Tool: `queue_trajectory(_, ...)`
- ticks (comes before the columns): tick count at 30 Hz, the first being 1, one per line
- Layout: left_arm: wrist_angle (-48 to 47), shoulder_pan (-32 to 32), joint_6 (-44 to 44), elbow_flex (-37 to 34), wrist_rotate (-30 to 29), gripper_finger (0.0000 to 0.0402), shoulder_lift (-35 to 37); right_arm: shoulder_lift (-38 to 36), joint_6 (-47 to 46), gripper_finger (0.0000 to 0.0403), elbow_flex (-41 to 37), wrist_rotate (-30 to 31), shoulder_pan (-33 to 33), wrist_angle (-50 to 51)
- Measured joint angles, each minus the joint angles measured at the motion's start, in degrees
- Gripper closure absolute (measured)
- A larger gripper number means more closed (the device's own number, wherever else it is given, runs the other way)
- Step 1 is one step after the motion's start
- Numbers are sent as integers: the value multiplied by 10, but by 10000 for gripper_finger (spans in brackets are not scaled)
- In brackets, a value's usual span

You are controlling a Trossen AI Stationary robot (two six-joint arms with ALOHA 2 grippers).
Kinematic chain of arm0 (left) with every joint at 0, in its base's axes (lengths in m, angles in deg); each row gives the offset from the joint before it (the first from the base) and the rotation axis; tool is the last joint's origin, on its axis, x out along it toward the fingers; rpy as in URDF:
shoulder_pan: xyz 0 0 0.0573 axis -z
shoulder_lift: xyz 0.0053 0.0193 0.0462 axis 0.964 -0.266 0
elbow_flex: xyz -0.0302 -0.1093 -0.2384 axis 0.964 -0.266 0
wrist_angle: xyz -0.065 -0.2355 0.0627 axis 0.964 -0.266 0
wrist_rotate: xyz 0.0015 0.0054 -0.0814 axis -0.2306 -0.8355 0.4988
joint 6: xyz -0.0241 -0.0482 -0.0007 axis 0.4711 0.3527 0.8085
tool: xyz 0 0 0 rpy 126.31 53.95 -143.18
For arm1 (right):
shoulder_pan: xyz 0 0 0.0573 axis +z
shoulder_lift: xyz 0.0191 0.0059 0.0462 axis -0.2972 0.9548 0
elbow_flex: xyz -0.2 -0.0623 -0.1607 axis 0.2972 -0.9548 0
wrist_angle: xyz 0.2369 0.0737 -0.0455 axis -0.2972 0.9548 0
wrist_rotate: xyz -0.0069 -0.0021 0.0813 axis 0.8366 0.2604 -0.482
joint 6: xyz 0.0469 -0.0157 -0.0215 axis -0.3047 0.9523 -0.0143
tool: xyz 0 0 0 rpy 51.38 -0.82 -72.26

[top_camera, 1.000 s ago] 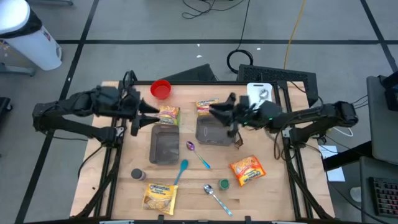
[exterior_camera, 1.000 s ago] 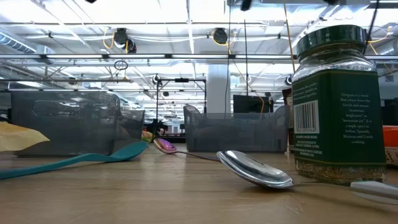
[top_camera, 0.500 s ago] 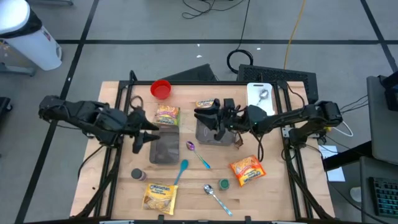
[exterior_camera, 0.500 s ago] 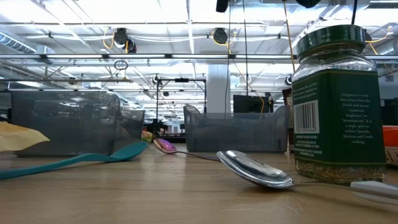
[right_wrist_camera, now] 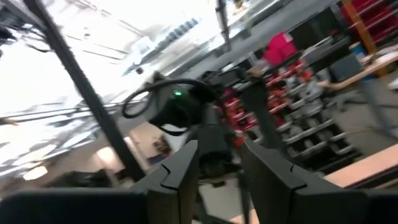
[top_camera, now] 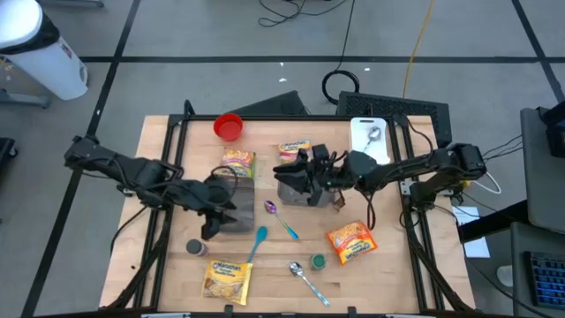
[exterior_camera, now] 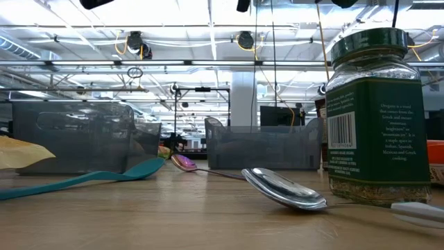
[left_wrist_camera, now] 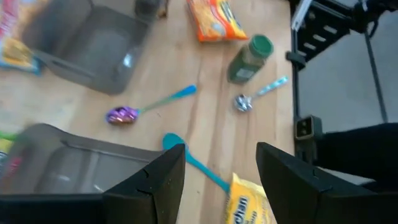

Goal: Pick & Place Food Item
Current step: Put the orange noodle pack into the left black bin

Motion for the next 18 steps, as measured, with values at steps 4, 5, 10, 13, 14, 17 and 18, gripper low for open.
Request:
queue_trajectory(4,27,6,20,0,6,195,-12,0,-21,262,0,-13,0,-17)
queue_trajectory(5,38,9,25,0,5,195,-13,0,-26,251,0,-22,0,-19)
queue_trajectory(10,69,31,67,0,-32,195,-16,-22,-83,197,0,-125,-10,-14)
queue_trajectory(13,92,49,105,0,-58,195,-26,-75,-110,181,0,-199,-20,90)
queue_trajectory(14,100,57,114,0,-67,195,-28,-98,-103,179,0,-206,-20,150)
queue_trajectory(17,131,88,151,0,-98,195,-29,-190,-50,177,0,-149,7,399)
queue_trajectory(18,150,95,165,0,-111,195,-35,-218,-34,177,0,-104,24,470)
